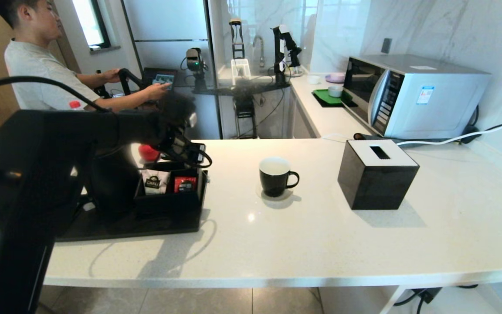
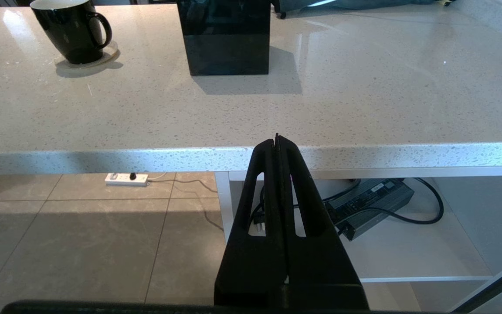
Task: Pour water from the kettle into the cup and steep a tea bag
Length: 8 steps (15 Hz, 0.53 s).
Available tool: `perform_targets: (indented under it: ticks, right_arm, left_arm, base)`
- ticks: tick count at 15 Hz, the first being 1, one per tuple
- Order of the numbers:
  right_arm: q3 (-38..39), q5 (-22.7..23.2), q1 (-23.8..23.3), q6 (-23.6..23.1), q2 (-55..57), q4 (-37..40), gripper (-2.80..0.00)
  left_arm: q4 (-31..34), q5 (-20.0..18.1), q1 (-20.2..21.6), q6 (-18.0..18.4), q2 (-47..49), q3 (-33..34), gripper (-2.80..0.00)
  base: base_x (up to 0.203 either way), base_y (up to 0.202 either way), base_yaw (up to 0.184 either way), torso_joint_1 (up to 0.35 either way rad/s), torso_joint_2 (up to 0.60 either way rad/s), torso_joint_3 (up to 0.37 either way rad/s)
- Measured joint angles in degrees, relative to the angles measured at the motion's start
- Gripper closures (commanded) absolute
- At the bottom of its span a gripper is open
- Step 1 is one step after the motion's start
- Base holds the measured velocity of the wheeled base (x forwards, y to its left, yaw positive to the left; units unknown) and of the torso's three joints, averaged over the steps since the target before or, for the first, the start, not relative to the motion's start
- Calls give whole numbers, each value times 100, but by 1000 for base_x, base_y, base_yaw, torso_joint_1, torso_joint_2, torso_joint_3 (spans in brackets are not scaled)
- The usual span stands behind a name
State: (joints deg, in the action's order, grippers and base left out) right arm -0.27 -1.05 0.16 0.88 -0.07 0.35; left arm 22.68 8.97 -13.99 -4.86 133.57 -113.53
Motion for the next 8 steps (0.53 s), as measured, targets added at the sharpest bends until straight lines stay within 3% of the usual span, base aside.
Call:
perform_targets:
  ticks: [8]
  right_arm:
    - [2, 0, 0, 0, 0, 1, 0]
  left_arm:
    - [-14, 100, 2, 7, -86, 6, 0]
  base:
    - [0, 0, 0, 0, 0, 0]
